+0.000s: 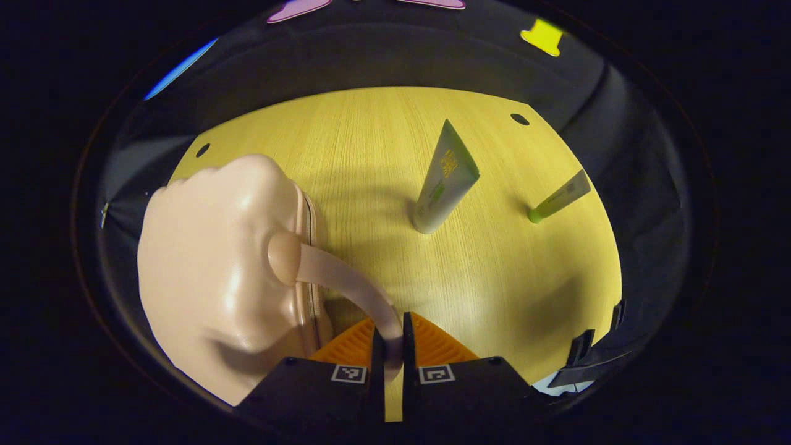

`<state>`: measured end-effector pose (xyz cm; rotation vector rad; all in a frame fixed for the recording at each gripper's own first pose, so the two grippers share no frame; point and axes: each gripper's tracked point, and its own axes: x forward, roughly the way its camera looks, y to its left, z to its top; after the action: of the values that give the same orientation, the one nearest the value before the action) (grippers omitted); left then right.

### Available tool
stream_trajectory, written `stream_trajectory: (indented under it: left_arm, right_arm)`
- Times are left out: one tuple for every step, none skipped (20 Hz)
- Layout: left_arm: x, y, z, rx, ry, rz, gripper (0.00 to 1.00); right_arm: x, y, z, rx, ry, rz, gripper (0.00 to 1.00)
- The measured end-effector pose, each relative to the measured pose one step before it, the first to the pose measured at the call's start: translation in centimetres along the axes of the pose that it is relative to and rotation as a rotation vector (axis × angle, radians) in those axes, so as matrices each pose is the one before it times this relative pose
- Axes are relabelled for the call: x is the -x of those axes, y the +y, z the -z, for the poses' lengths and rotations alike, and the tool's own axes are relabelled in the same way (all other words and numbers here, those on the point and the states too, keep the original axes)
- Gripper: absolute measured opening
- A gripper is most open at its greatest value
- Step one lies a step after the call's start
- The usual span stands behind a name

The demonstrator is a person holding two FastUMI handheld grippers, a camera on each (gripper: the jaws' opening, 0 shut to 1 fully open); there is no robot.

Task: First open the suitcase, pack the skin care products into it, and then close the suitcase.

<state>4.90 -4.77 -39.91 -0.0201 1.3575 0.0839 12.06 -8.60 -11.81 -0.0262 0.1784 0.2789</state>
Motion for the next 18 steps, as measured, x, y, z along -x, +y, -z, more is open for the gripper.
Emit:
stream_trajectory:
  left_arm:
    - [0.875, 0.205, -0.317, -0.01283, -0.00271, -0.00074, 0.16]
    - [1.447, 0.135, -0.594, 0.00481, -0.01505, 0.01281, 0.16]
    - [1.621, 0.210, -0.589, 0.01168, -0.01897, 0.01261, 0.16]
    - [1.683, 0.463, -0.658, 0.00868, -0.01916, 0.00481, 0.14]
    - [1.715, 0.743, -0.633, -0.00190, -0.02694, -0.00313, 0.14]
    - [1.932, 0.989, -0.717, -0.01017, -0.02642, -0.01171, 0.13]
    - [2.017, 1.263, -0.741, -0.01176, -0.03450, -0.01852, 0.13]
    - [1.873, 1.666, -0.920, -0.00630, -0.03925, -0.02297, 0.13]
    - [1.706, 1.760, -0.805, 0.01047, -0.03945, -0.02591, 0.13]
    - [1.493, 1.849, -0.888, 0.02265, -0.03266, -0.01780, 0.13]
    - [1.445, 2.010, -0.674, 0.02534, -0.03193, -0.01313, 0.13]
    - [1.138, 2.212, -0.792, 0.02940, -0.03170, -0.01486, 0.13]
    - [0.886, 2.360, -0.564, 0.02712, -0.01259, -0.01121, 0.13]
    - [0.895, 2.517, -0.602, 0.02572, -0.02178, -0.02040, 0.12]
    - [0.167, 2.686, -0.902, 0.00924, -0.02611, -0.02093, 0.12]
    - [0.284, 2.830, -0.544, -0.00374, -0.02027, -0.02842, 0.12]
    - [-0.040, 2.964, -0.359, -0.00760, -0.01580, -0.03441, 0.12]
    - [-0.186, 2.809, -0.158, -0.01118, -0.01200, -0.03472, 0.12]
  right_arm:
    - [-0.152, 0.392, 0.040, -0.00168, 0.00463, -0.00812, 0.96]
    - [-0.133, 0.341, -0.192, 0.00050, -0.00440, -0.00837, 0.96]
    - [-0.158, 0.368, -0.345, -0.00045, -0.00656, -0.01052, 0.96]
    - [-0.127, 0.414, -0.131, -0.00071, -0.00429, -0.01010, 0.96]
    - [-0.293, 0.400, -0.007, 0.00124, 0.00029, -0.01045, 0.96]
    - [-0.265, 0.279, -0.079, 0.00224, 0.00088, -0.00839, 0.96]
    - [-0.334, 0.418, -0.196, 0.00156, -0.00472, -0.01046, 0.96]
    - [-0.308, 0.490, -0.242, -0.00065, -0.00644, -0.01040, 0.96]
    - [-0.417, 0.544, -0.146, -0.00151, -0.00198, -0.00932, 0.96]
    - [-0.445, 0.668, -0.315, -0.00219, 0.00085, -0.00671, 0.96]
    - [-0.319, 0.845, -0.389, -0.00382, -0.00723, -0.00742, 0.96]
    - [-0.256, 0.915, -0.624, -0.00215, -0.01110, -0.00786, 0.96]
    - [-0.278, 1.015, -0.429, 0.00137, -0.01019, -0.00618, 0.96]
    - [-0.226, 1.034, -0.339, 0.00537, -0.00724, -0.00277, 0.96]
    - [-0.296, 0.947, -0.052, 0.00752, -0.00392, -0.00082, 0.96]
    - [-0.291, 1.016, -0.156, 0.00722, -0.00081, 0.00296, 0.96]
    - [-0.138, 1.190, -0.088, 0.00285, 0.00013, 0.00343, 0.96]
    - [-0.183, 1.355, -0.141, -0.00361, -0.00143, -0.00061, 0.96]
